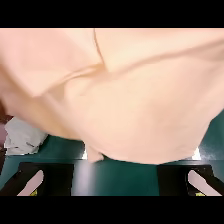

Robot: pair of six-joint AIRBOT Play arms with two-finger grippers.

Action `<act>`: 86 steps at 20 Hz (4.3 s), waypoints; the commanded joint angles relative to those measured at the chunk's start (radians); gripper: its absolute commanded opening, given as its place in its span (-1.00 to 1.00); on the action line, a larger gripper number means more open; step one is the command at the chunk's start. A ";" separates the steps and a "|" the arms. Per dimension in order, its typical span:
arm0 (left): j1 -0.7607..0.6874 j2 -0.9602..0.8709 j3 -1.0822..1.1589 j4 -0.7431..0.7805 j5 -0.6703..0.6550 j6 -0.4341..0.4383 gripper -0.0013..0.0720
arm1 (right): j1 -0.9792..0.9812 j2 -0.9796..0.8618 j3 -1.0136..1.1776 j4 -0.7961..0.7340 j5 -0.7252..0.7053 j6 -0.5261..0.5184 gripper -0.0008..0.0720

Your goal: Fold the shirts.

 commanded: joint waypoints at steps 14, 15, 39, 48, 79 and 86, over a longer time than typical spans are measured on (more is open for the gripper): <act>-0.125 -0.781 -0.167 0.002 0.307 0.167 -0.90 | 0.147 -0.773 0.127 -0.077 -0.139 0.001 -0.94; -0.119 -0.781 -0.161 0.003 0.292 0.174 -0.90 | 0.138 -0.756 0.103 -0.076 -0.159 0.001 -0.94; -0.032 -0.412 -0.722 0.222 0.036 0.116 0.53 | 0.066 -0.248 -0.690 -0.005 -0.129 -0.088 0.16; -0.151 -0.084 -1.324 0.056 0.225 0.011 0.53 | 0.017 -0.048 -0.874 0.119 -0.183 -0.113 0.16; -0.270 -0.084 -1.056 0.249 0.077 0.004 -0.90 | 0.021 -0.100 -1.332 0.029 -0.143 -0.144 -0.85; -0.270 0.179 -1.032 0.279 -0.248 -0.032 -0.90 | 0.023 0.226 -1.219 -0.209 0.094 -0.099 -0.93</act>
